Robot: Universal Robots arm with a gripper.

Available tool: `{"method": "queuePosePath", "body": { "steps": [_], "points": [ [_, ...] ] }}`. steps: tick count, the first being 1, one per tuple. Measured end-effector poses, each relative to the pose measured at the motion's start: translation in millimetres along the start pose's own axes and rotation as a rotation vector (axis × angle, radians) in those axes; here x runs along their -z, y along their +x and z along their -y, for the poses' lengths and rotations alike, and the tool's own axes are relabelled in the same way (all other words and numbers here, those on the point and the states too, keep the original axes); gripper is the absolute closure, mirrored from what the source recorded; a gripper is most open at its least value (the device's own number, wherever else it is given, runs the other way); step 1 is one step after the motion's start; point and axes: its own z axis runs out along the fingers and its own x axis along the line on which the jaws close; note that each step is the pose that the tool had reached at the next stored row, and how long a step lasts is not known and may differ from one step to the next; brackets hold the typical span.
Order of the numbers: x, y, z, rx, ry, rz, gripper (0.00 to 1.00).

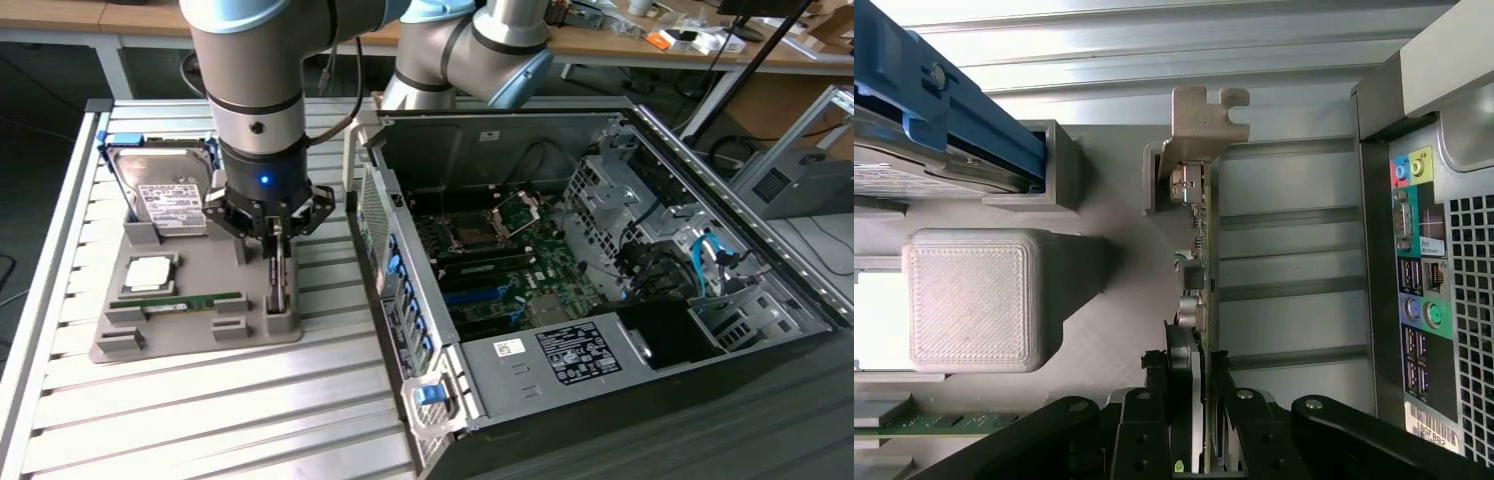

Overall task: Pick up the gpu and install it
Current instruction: 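Pick up the gpu and move the gpu toward the slot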

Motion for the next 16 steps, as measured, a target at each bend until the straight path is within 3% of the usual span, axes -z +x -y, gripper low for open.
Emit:
{"method": "queuePosePath", "body": {
  "steps": [16],
  "points": [
    [15.6, -0.4, -0.7, 0.0, 0.0002, -0.0003, 0.73]
  ]
}}
